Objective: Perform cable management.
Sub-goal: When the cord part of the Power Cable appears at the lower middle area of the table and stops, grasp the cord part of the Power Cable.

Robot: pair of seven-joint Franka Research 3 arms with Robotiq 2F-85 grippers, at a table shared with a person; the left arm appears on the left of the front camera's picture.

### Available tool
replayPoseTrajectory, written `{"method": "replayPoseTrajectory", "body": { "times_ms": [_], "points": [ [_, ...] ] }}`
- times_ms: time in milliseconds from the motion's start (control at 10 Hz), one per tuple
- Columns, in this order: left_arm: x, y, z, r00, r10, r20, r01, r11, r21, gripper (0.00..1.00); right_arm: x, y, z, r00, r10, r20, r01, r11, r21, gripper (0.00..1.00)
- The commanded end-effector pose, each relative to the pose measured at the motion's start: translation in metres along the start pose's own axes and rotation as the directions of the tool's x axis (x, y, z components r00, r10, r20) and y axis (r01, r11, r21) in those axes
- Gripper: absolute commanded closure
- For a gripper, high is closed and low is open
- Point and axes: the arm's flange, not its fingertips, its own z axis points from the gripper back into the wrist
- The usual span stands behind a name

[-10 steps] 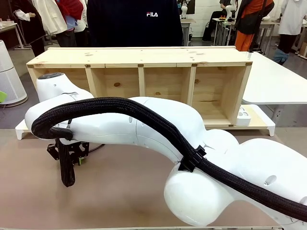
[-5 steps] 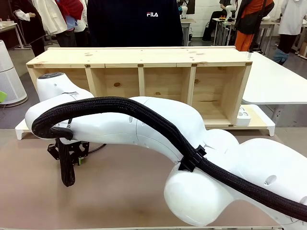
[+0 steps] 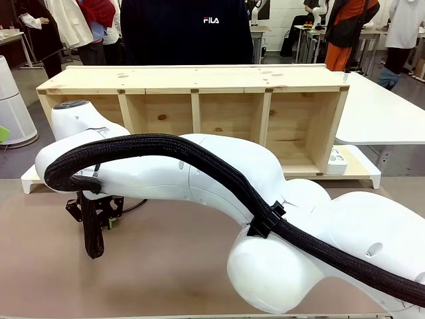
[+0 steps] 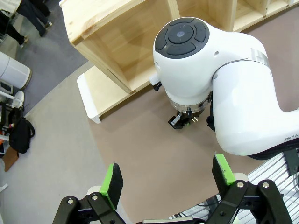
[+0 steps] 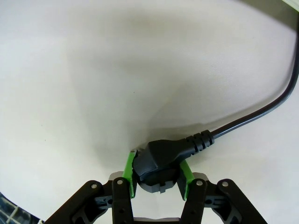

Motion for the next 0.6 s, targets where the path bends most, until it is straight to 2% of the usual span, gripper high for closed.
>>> {"method": "replayPoseTrajectory", "body": {
  "times_ms": [0,300,500],
  "points": [
    [0.0,-0.001,-0.002,1.0,0.02,0.01,-0.02,1.0,-0.002,0.0,0.059,0.061,0.004,0.999,0.006,-0.045,-0.008,0.999,-0.038,0.78],
    [0.0,-0.001,-0.002,1.0,0.02,0.01,-0.02,1.0,-0.002,0.0,0.035,0.058,0.01,0.988,0.117,-0.104,-0.127,0.986,-0.104,0.78],
    [0.0,-0.001,-0.002,1.0,0.02,0.01,-0.02,1.0,-0.002,0.0,0.019,0.049,0.013,0.982,0.142,-0.122,-0.157,0.98,-0.121,0.78]
  ]
}}
